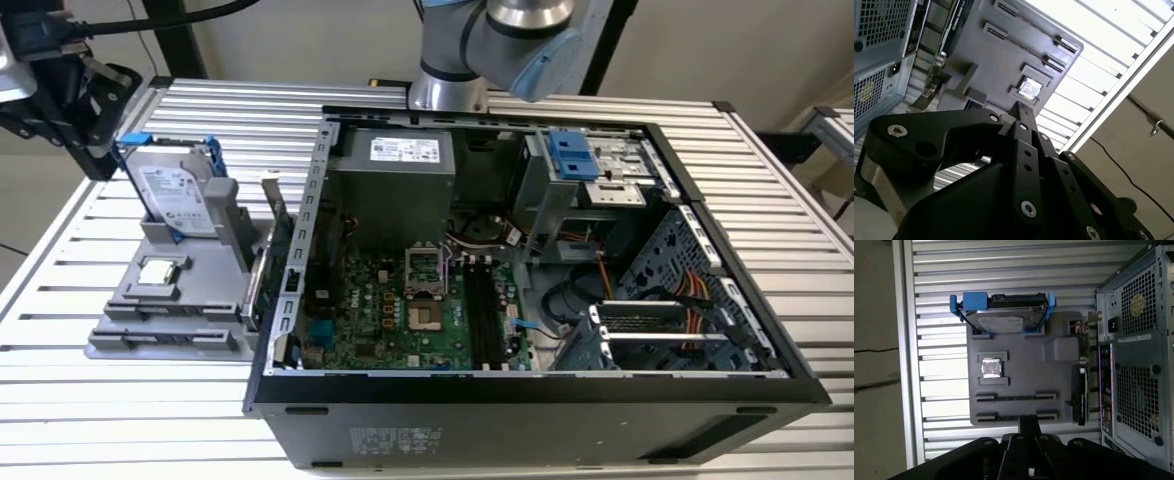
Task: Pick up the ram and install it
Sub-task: 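Pick up the ram and move it above insertion slot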
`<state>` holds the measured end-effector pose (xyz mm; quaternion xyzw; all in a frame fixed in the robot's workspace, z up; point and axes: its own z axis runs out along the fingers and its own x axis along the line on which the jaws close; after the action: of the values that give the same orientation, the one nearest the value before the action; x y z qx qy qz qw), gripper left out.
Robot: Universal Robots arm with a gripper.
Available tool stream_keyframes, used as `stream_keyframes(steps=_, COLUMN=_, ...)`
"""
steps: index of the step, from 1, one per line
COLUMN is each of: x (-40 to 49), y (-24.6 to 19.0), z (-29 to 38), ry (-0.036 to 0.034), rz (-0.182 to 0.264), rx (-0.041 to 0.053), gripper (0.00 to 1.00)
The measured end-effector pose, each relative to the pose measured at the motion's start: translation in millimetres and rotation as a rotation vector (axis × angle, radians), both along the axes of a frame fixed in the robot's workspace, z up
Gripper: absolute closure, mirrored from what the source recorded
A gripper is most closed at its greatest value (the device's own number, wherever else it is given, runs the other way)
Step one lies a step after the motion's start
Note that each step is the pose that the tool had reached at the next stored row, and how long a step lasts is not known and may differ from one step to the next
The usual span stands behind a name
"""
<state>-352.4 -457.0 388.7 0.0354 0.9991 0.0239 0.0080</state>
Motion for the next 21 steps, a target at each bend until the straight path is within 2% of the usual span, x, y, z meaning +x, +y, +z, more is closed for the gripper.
stream_keyframes(steps=13, x=0.0, y=-11.3, z=-0.7, ry=0.0004, rz=0.000, rx=0.0000, gripper=1.00)
stream_keyframes(steps=21, x=0.0, y=-14.1, z=-1.2, ry=0.0008, rz=0.000, rx=0.0000, gripper=1.00)
